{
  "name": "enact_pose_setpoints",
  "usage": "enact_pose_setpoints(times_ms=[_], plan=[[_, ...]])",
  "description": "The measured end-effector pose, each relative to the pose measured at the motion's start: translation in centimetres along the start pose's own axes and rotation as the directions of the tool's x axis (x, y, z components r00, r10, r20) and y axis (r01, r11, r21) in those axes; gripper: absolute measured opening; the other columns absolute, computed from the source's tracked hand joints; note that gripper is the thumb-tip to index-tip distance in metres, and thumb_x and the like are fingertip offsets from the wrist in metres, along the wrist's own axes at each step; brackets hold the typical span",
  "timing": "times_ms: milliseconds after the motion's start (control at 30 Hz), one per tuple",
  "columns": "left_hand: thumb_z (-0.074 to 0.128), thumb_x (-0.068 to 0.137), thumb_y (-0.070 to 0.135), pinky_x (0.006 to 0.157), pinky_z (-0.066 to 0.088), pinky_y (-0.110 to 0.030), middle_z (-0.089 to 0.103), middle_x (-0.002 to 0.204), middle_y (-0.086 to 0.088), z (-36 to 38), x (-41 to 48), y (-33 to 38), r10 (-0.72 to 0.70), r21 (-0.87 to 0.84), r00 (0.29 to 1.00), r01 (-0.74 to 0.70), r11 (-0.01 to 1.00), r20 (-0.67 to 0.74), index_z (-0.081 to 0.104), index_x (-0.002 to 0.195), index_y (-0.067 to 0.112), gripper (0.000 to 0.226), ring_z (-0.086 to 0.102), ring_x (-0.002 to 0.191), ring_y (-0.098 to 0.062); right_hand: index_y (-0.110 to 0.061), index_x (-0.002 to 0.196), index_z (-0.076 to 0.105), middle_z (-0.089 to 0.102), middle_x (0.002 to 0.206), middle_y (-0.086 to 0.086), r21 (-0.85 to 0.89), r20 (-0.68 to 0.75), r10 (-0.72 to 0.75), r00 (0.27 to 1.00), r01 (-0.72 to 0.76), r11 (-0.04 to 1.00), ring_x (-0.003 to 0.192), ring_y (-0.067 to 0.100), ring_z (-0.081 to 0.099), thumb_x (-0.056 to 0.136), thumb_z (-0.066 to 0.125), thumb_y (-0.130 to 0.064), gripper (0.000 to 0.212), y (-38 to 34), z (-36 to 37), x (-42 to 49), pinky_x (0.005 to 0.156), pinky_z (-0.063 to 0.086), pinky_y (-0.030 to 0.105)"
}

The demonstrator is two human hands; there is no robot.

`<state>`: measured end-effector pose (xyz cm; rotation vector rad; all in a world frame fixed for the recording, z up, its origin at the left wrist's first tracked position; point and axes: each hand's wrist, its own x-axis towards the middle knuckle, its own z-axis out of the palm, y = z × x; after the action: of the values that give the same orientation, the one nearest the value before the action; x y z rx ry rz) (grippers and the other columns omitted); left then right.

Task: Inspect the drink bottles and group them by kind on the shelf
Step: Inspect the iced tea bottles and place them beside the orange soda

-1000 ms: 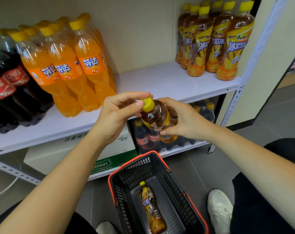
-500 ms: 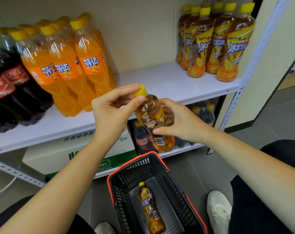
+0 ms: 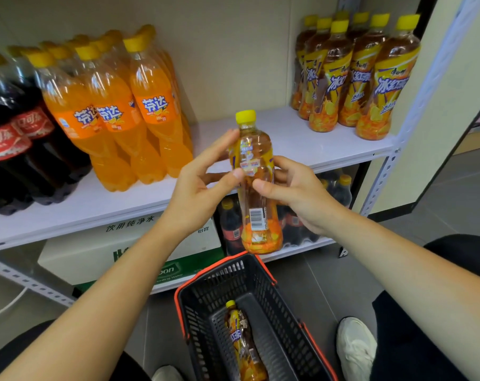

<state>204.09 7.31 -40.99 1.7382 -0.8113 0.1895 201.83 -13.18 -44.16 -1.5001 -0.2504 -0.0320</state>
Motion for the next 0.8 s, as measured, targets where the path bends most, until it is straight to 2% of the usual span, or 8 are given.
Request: enact_pose_setpoints(times_ms=[67,167,333,433,533,600,700,800], plan=[[0.069,0.094,0.016,0.096,0.058,-0.039,0.055,0.148,-0.003,-0.2,-0.1,-0.2,-0.069,0.038,0.997,0.068,0.997,0.021,0.046,0.151,0.021,0.061,0.058,0.129,-0.018,-0.016,0.125,0.065,0.076,0.114,0.009,0.078,-0.053,0.037,0.998,-0.033,0.996,0.108,0.026,0.073,0.09,0.074,-0.016,0.035,-0.4,0.1,0.1,0.09,0.06,0.039],[0.08,0.085,0.024,0.094,0.059,-0.037,0.057,0.144,0.001,-0.5,-0.5,-0.4,-0.145,0.083,0.984,0.137,0.987,0.101,0.049,0.149,0.024,0.072,0.063,0.123,-0.017,-0.016,0.118,0.069,0.077,0.111,0.007,0.149,-0.123,0.082,0.989,-0.063,0.987,0.103,0.025,0.075,0.088,0.073,-0.027,0.032,-1.0,0.1,0.3,0.082,0.061,0.039],[0.091,0.068,0.028,0.094,0.056,-0.031,0.053,0.145,0.009,-0.1,-1.2,-0.5,-0.134,0.122,0.947,0.102,0.987,0.293,0.04,0.154,0.03,0.1,0.064,0.116,-0.02,-0.007,0.13,0.062,0.073,0.122,0.013,0.335,-0.225,0.225,0.948,-0.142,0.932,0.115,0.032,0.069,0.097,0.066,-0.034,0.043,-1.7,0.0,0.9,0.095,0.057,0.052],[0.088,0.07,0.028,0.092,0.058,-0.04,0.06,0.139,0.009,0.1,-1.0,-0.2,-0.129,0.085,0.968,0.113,0.99,0.215,0.046,0.148,0.034,0.089,0.066,0.11,-0.022,-0.006,0.131,0.062,0.072,0.123,0.013,0.383,-0.188,0.263,0.946,-0.176,0.907,0.112,0.029,0.069,0.099,0.062,-0.038,0.045,-2.2,-0.1,1.0,0.094,0.058,0.048],[0.085,0.076,0.02,0.095,0.054,-0.027,0.066,0.132,0.009,0.4,-0.8,0.2,-0.116,-0.081,0.984,0.127,0.989,0.132,0.052,0.141,0.03,0.074,0.065,0.116,-0.009,-0.012,0.136,0.059,0.072,0.118,0.011,0.369,-0.029,0.237,0.971,-0.21,0.905,0.105,0.029,0.069,0.094,0.067,-0.028,0.046,-2.7,-0.2,0.8,0.094,0.057,0.049],[0.077,0.081,0.014,0.098,0.051,-0.024,0.066,0.13,0.005,0.6,-0.6,0.6,-0.112,-0.13,0.992,0.119,0.984,0.059,0.052,0.139,0.028,0.064,0.063,0.116,-0.005,-0.017,0.142,0.054,0.068,0.128,0.018,0.36,0.055,0.226,0.973,-0.23,0.904,0.107,0.033,0.068,0.091,0.069,-0.024,0.054,-2.9,-0.1,0.6,0.098,0.055,0.053],[0.065,0.09,0.017,0.1,0.053,-0.032,0.069,0.126,0.006,0.9,-0.5,0.8,-0.141,-0.177,0.99,0.139,0.974,0.001,0.054,0.138,0.026,0.05,0.064,0.117,-0.01,-0.012,0.143,0.054,0.065,0.128,0.023,0.381,0.059,0.233,0.971,-0.238,0.894,0.11,0.035,0.065,0.089,0.068,-0.026,0.058,-3.2,0.2,0.5,0.103,0.052,0.056],[0.056,0.096,0.024,0.094,0.058,-0.042,0.07,0.125,0.009,0.8,-0.4,0.6,-0.18,-0.19,0.983,0.181,0.965,0.02,0.054,0.14,0.023,0.045,0.065,0.121,-0.022,-0.005,0.141,0.054,0.064,0.124,0.023,0.407,0.024,0.266,0.964,-0.253,0.878,0.109,0.033,0.066,0.093,0.066,-0.026,0.054,-3.0,0.4,0.6,0.101,0.054,0.053]])
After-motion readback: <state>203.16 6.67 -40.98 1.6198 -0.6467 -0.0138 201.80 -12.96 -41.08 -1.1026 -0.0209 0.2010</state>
